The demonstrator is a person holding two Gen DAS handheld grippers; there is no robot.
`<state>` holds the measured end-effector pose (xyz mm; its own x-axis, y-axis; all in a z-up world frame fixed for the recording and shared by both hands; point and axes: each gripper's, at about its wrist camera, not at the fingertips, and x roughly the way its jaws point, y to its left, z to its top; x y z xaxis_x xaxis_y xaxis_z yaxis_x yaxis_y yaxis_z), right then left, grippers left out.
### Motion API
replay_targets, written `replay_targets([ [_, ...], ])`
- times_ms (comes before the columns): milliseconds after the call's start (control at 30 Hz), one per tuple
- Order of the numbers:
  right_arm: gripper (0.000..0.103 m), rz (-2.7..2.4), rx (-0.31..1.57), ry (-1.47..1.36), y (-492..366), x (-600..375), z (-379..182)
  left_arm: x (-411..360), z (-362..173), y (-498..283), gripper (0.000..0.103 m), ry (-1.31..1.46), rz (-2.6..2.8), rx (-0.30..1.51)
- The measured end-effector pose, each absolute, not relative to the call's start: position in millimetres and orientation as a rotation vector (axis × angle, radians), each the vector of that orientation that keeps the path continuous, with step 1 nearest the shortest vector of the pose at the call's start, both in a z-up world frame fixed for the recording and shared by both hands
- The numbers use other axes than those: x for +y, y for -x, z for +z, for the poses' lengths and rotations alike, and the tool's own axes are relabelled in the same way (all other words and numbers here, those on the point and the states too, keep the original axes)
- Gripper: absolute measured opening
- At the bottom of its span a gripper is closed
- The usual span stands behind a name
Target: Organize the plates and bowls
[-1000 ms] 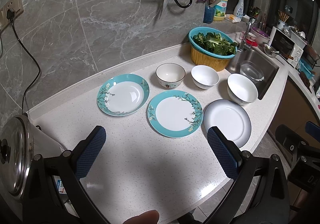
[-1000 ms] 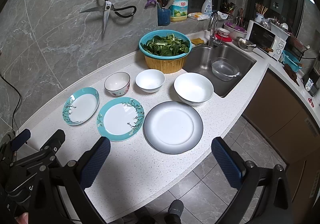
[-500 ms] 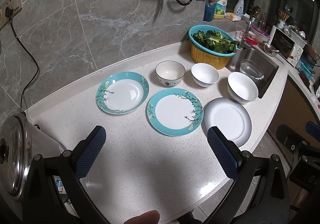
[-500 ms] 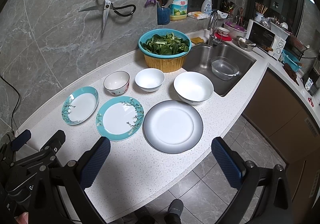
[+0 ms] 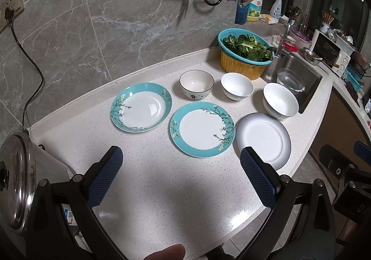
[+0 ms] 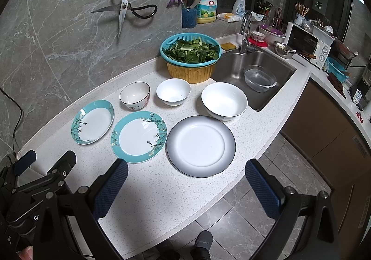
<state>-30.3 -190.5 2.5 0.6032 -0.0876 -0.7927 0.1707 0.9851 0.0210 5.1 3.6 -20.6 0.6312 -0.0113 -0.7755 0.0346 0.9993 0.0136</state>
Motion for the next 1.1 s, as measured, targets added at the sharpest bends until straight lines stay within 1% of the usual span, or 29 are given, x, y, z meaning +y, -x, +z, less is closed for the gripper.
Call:
replay_targets([
  [1100, 0.103, -0.153, 0.919, -0.100, 30, -193, -5, -3, -28, -6, 0.103, -0.028, -0.036, 0.906],
])
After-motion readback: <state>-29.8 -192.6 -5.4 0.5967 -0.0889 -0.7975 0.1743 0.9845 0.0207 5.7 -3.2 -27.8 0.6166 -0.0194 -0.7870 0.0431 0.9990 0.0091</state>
